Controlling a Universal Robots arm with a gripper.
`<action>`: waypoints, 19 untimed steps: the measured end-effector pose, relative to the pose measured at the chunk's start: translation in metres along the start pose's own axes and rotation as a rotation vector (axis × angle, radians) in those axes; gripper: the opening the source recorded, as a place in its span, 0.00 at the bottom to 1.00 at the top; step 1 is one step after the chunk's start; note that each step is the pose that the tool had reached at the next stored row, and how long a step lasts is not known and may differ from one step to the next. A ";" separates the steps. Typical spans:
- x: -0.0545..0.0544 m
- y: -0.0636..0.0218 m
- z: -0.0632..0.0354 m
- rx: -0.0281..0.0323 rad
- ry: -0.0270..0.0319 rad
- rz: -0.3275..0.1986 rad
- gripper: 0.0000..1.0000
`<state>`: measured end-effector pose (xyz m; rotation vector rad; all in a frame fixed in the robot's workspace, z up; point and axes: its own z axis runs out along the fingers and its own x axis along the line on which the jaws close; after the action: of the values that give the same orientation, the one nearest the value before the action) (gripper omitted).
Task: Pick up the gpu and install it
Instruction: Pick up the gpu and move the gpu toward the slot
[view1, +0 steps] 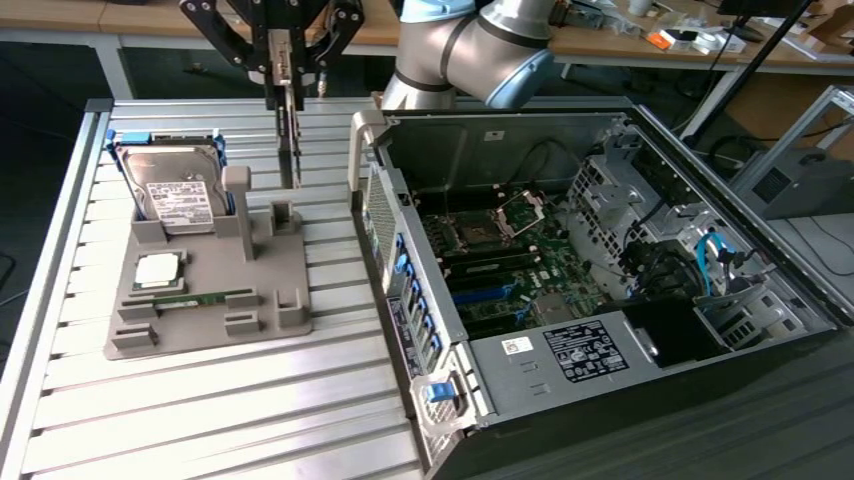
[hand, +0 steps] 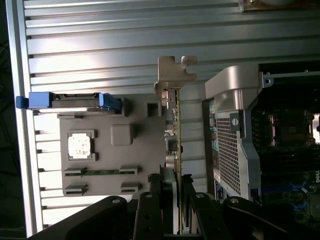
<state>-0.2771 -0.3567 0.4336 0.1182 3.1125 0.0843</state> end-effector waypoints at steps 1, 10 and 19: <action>-0.001 0.0000 0.0001 0.0001 0.0000 0.000 0.27; -0.006 0.0004 0.0002 0.0009 -0.0001 0.000 0.27; -0.013 0.0010 0.0004 0.0026 -0.0001 0.000 0.27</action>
<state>-0.2642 -0.3567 0.4336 0.1182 3.1127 0.0804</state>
